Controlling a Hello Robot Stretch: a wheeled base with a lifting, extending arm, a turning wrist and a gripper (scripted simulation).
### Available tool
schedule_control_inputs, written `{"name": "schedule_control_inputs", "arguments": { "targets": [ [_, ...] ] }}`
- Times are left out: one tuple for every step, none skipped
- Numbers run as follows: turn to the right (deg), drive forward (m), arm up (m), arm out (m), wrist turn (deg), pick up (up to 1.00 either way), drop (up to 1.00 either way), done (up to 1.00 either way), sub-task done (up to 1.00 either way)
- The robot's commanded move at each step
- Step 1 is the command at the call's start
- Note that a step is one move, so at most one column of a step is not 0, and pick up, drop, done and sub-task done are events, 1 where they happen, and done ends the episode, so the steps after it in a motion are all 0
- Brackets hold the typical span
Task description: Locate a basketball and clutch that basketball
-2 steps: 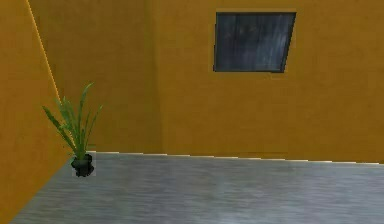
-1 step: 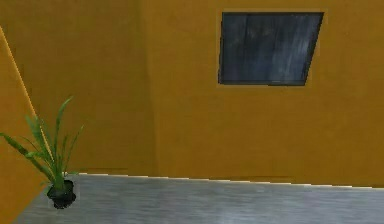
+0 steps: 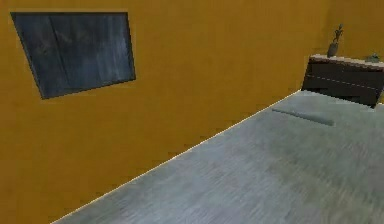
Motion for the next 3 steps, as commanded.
{"name": "schedule_control_inputs", "arguments": {
  "targets": [
    [45.0, 0.00, 0.00, 0.00, 0.0, 0.00, 0.00, 0.00, 0.00],
    [0.0, 0.85, 0.00, 0.00, 0.0, 0.00, 0.00, 0.00, 0.00],
    [45.0, 0.00, 0.00, 0.00, 0.0, 0.00, 0.00, 0.00, 0.00]
  ]
}}
